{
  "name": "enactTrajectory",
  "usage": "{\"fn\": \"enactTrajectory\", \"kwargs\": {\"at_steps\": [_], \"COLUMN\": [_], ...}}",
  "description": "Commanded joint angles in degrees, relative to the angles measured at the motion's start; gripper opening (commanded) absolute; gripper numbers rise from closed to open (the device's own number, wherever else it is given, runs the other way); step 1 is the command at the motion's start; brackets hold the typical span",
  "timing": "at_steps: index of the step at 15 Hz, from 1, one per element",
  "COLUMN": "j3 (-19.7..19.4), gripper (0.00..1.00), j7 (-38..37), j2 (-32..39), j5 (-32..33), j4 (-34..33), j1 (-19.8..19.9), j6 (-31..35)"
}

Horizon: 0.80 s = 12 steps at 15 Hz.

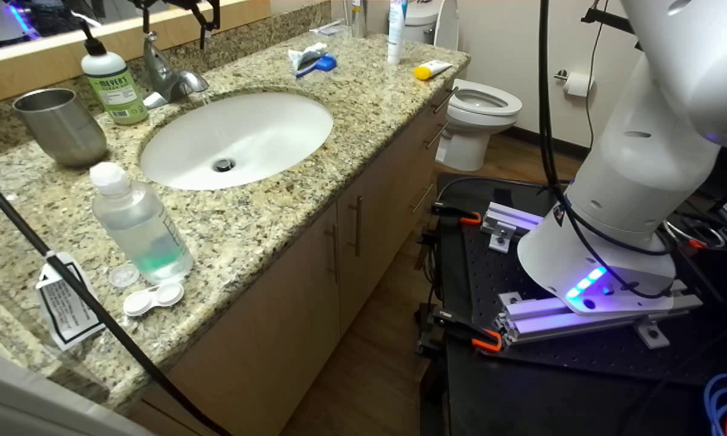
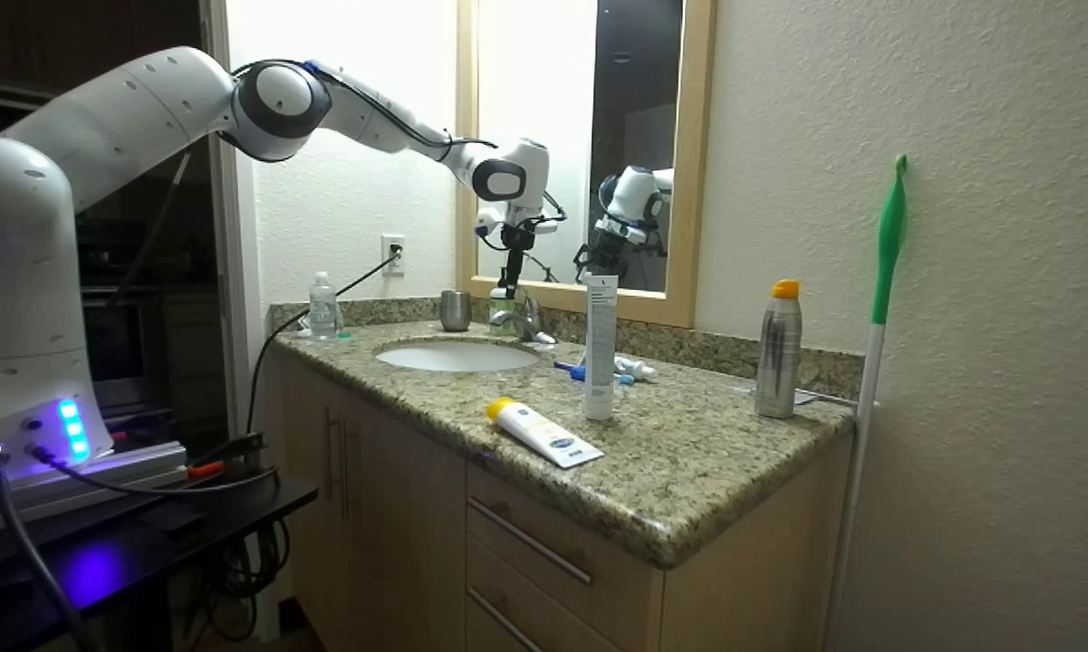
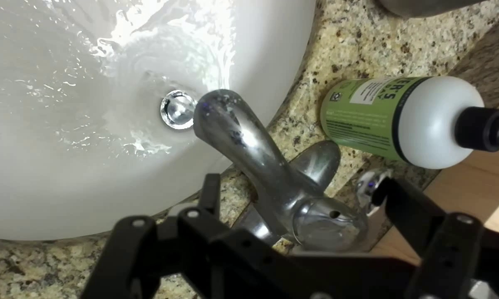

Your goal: Wet the toothbrush with water, put it back on the counter, move the toothpaste forward then close the tap

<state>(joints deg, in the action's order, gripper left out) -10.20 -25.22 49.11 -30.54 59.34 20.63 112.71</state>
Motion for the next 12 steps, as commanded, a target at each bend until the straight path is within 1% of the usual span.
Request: {"fn": "enactTrajectory", "kwargs": {"at_steps": [1,3,4,7,10,12], "j3": [0.7,-0.1,0.0,0.2,0.4,1.0], "gripper": [1.00,1.00,1.00,1.00,1.00,1.00], "j7": [-5.6,-9.6,-11.6,-16.6,-19.0,-19.7], "j2": [3.7,4.4,4.8,7.1,9.0,10.2], "j5": [3.8,6.1,7.1,10.0,11.8,11.7], "j4": [-4.8,-6.7,-7.7,-11.5,-14.6,-16.8], "j1": [1.4,0.9,0.9,1.1,2.0,2.6], "j6": [-4.0,-6.8,-9.4,-14.5,-17.9,-19.1]}}
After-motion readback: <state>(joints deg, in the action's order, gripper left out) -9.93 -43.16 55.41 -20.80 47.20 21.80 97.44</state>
